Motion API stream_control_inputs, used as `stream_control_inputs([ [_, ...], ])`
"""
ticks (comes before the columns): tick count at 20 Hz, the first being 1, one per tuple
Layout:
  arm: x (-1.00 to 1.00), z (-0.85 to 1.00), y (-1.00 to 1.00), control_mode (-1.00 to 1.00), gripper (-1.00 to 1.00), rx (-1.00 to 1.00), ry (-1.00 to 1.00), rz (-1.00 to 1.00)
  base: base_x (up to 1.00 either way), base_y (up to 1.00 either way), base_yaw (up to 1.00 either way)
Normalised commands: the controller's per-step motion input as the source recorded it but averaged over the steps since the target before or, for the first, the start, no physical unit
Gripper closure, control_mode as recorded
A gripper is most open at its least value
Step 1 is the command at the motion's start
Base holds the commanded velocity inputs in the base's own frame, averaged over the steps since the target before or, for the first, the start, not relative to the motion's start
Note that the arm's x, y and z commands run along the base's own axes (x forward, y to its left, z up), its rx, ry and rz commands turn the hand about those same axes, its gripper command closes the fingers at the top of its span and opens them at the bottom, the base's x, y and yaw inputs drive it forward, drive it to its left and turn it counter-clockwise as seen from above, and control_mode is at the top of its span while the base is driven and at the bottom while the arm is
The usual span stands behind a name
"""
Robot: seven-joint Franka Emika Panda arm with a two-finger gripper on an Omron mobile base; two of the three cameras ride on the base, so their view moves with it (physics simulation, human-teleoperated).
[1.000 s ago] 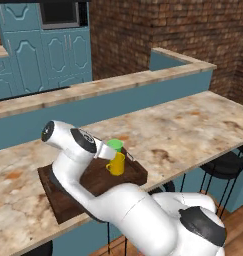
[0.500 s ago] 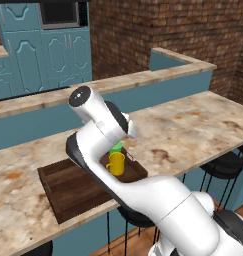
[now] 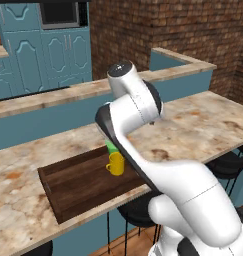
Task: There is a tray on the dining counter. Grab the cup, mug, and pitcher and place them on the tray. The pitcher may be placed next to the tray if it cannot fit the tray.
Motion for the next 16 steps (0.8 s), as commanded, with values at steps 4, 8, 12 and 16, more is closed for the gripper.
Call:
stream_control_inputs([
  [4, -0.32, -0.01, -0.65, -1.00, -1.00, 0.00, 0.00, 0.18, 0.00, 0.00, 0.00],
  [8, -0.33, -0.19, -0.60, -1.00, -1.00, 0.03, 0.00, 0.19, 0.00, 0.00, 0.00],
  [12, -0.12, -0.21, -0.37, -1.00, -1.00, 0.03, 0.00, 0.16, 0.00, 0.00, 0.00],
  [16, -0.02, -0.12, -0.05, 1.00, -1.00, 0.00, 0.00, 0.06, -0.06, 0.00, 0.00],
])
